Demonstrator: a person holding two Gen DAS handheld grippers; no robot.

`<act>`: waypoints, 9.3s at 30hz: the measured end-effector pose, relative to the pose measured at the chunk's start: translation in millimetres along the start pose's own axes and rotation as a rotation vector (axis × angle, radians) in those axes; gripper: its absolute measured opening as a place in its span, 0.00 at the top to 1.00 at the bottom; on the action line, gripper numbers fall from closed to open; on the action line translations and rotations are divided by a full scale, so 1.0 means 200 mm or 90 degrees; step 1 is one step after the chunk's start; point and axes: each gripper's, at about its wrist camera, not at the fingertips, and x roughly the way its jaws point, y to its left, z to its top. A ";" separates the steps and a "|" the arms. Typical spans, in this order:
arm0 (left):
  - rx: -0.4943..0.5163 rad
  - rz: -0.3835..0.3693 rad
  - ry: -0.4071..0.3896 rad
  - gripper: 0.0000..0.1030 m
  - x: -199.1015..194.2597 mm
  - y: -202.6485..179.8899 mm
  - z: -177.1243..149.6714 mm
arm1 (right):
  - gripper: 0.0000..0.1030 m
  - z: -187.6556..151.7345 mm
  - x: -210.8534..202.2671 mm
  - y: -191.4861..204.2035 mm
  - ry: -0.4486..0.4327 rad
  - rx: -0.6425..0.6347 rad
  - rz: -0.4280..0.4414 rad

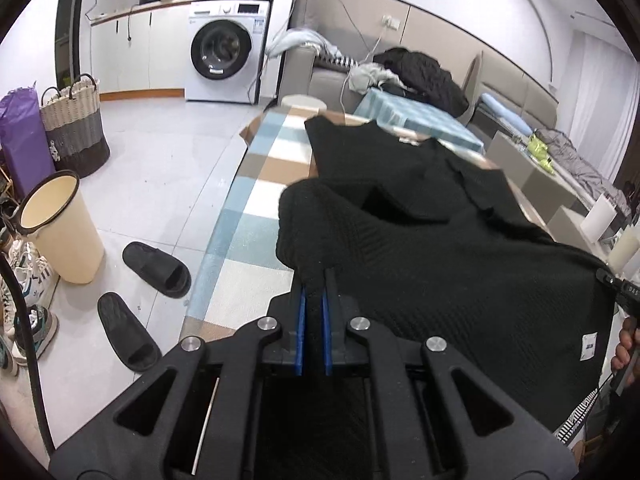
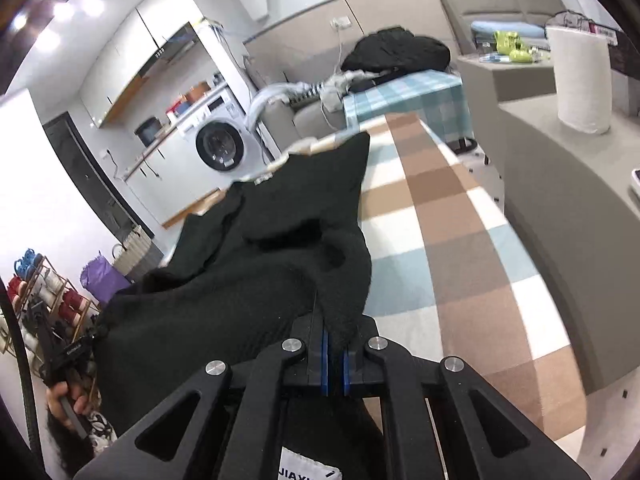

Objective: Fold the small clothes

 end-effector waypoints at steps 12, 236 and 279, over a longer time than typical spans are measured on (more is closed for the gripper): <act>-0.027 -0.026 -0.054 0.96 -0.35 -0.03 -0.08 | 0.96 -0.05 -0.33 0.01 -0.051 0.004 0.051; -0.036 -0.001 0.027 0.97 0.00 0.10 -0.04 | 0.83 -0.02 0.25 -0.14 0.107 0.017 -0.055; -0.031 -0.022 0.013 0.97 0.03 0.08 0.00 | 0.93 -0.14 0.11 -0.13 0.094 0.025 -0.023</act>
